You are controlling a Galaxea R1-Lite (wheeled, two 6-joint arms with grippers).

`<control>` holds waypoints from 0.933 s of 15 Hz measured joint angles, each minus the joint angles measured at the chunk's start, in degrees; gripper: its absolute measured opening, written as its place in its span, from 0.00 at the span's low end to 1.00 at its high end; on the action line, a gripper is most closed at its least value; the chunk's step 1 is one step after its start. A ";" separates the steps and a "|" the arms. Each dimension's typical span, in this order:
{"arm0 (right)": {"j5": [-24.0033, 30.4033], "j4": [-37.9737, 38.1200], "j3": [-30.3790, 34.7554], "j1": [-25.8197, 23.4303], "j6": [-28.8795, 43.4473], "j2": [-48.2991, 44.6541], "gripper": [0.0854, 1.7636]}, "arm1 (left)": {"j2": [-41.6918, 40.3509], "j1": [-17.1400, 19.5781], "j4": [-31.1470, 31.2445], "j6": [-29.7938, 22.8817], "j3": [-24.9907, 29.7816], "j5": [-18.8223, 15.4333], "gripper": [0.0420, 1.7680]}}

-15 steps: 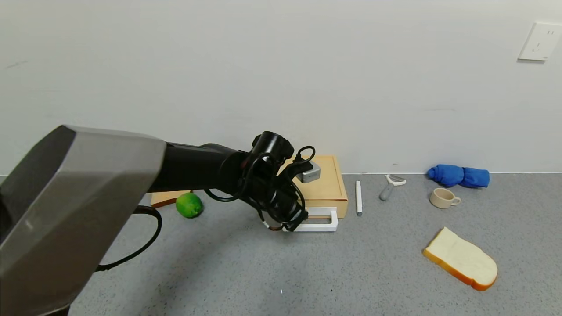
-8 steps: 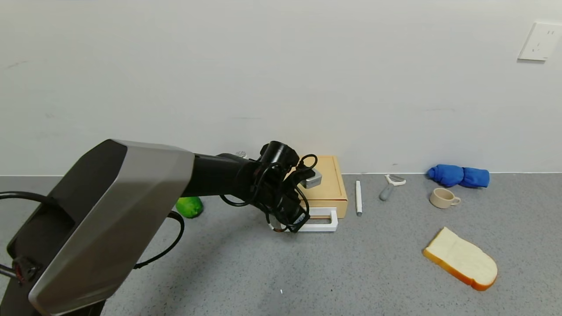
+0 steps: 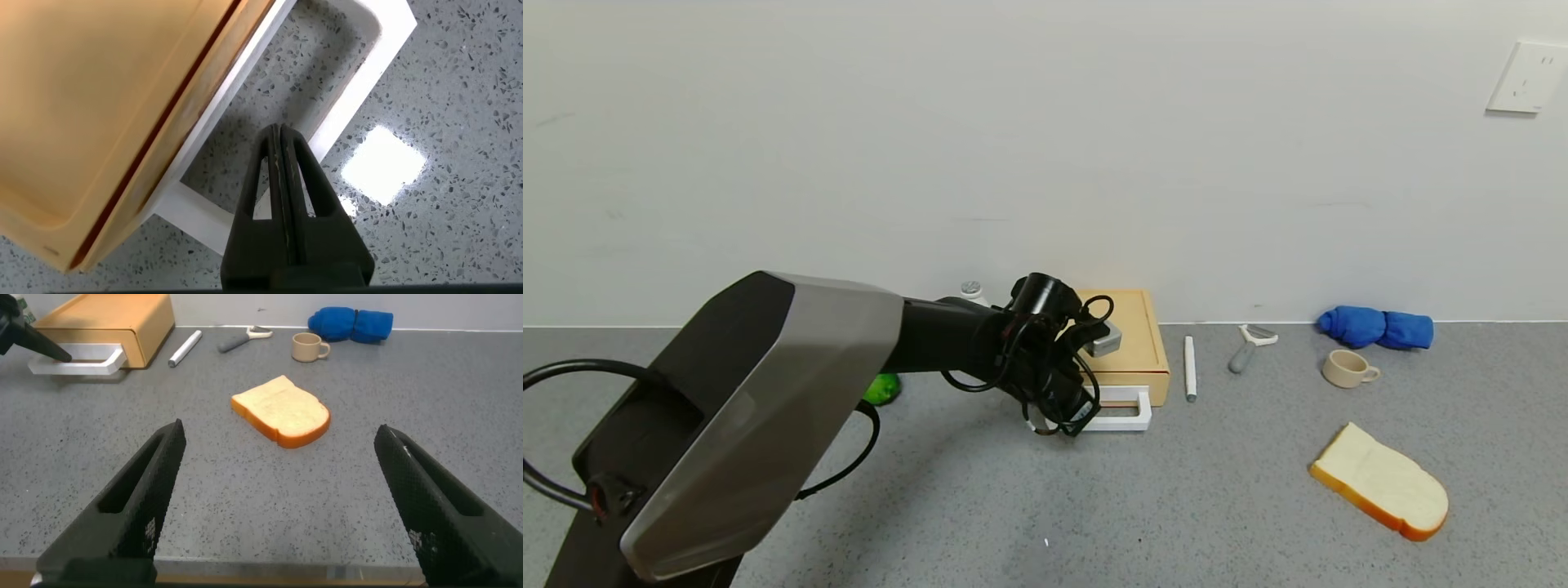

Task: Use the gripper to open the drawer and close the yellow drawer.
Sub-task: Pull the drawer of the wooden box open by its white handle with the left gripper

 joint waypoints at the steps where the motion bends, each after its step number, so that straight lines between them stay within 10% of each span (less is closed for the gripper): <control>1: 0.00 0.02 0.00 0.00 -0.02 0.00 0.96 | 0.17 0.00 -0.68 0.02 -0.04 0.13 0.04; 14: -0.02 0.02 0.00 0.00 0.00 0.00 0.96 | 1.07 0.02 -1.90 -0.94 1.21 1.33 0.04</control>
